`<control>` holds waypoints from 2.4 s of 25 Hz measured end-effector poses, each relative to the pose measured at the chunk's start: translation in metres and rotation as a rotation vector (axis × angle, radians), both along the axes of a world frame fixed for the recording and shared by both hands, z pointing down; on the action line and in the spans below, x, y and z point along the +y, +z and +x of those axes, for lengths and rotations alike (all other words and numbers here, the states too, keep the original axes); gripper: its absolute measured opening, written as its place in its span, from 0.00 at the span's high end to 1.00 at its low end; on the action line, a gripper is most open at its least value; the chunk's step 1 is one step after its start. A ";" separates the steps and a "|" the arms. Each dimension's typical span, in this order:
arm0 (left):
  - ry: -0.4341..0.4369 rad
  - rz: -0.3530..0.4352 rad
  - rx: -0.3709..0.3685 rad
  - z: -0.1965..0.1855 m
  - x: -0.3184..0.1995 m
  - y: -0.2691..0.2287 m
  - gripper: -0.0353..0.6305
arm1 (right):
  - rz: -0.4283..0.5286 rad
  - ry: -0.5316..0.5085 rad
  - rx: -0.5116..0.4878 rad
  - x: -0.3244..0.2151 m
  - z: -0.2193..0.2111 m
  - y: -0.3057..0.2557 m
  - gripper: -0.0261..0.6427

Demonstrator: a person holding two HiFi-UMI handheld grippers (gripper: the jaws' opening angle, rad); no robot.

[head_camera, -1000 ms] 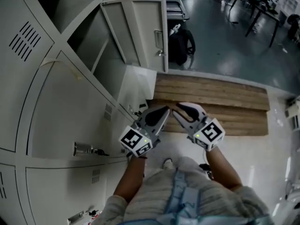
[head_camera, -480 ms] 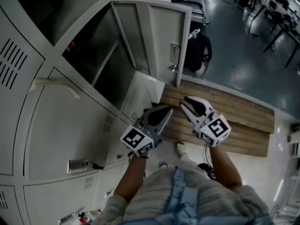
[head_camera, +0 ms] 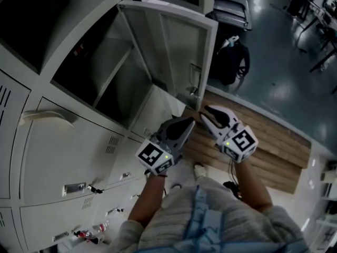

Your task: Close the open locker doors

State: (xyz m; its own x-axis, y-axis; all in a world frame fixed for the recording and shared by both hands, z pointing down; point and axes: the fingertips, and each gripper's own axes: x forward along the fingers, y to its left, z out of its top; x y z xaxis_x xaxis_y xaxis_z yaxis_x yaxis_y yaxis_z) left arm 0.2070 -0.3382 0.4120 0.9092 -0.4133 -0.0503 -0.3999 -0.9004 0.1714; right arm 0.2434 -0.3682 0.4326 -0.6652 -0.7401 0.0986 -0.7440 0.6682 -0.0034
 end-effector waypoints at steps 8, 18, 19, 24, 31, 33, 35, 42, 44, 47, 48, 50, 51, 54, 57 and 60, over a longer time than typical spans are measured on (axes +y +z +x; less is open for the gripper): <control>-0.089 -0.009 -0.013 0.007 -0.019 0.004 0.94 | -0.025 -0.071 -0.017 -0.029 0.008 0.004 0.82; -0.167 -0.002 -0.012 0.008 -0.030 0.003 0.94 | -0.007 -0.186 0.001 -0.044 0.004 0.008 0.82; -0.174 -0.002 -0.013 0.007 -0.030 0.003 0.94 | -0.005 -0.197 0.003 -0.044 0.004 0.007 0.82; -0.207 -0.002 -0.013 0.003 -0.029 0.004 0.94 | 0.008 -0.252 0.006 -0.036 -0.005 0.001 0.82; -0.239 0.003 -0.015 -0.015 -0.018 0.004 0.94 | 0.004 -0.300 -0.015 -0.020 -0.026 0.000 0.83; -0.249 0.006 -0.013 -0.023 -0.014 0.002 0.94 | 0.009 -0.317 -0.010 -0.015 -0.033 0.000 0.83; -0.261 0.008 -0.012 -0.032 -0.010 0.001 0.94 | 0.010 -0.329 -0.006 -0.010 -0.041 0.000 0.83; -0.296 0.006 -0.007 -0.064 0.003 0.001 0.94 | 0.000 -0.332 -0.022 0.002 -0.067 0.001 0.83; -0.304 0.004 -0.006 -0.072 0.007 0.001 0.94 | -0.001 -0.339 -0.017 0.006 -0.076 0.001 0.83; -0.310 0.013 -0.013 -0.085 0.011 0.001 0.94 | 0.004 -0.348 0.000 0.011 -0.090 0.001 0.85; -0.310 0.023 -0.020 -0.089 0.012 0.002 0.94 | 0.005 -0.347 0.005 0.013 -0.095 0.001 0.85; -0.316 0.031 -0.027 -0.098 0.015 0.002 0.94 | 0.002 -0.347 0.008 0.015 -0.105 0.001 0.85; -0.322 0.031 -0.027 -0.102 0.015 0.002 0.94 | 0.002 -0.348 0.009 0.017 -0.111 0.001 0.85; -0.340 0.025 -0.017 -0.113 0.017 0.000 0.94 | 0.007 -0.350 0.011 0.020 -0.128 0.001 0.86; -0.359 0.014 -0.009 -0.123 0.019 -0.002 0.94 | 0.022 -0.355 0.013 0.022 -0.145 0.000 0.86; -0.377 0.010 -0.008 -0.133 0.021 -0.002 0.94 | 0.021 -0.363 0.013 0.023 -0.162 0.000 0.86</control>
State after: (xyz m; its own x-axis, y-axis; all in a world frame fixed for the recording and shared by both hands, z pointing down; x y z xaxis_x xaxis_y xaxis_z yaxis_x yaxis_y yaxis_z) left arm 0.0739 -0.3173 0.4103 0.6939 -0.7184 -0.0494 -0.7047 -0.6915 0.1587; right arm 0.0818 -0.3454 0.4323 -0.8837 -0.4581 0.0961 -0.4584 0.8885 0.0206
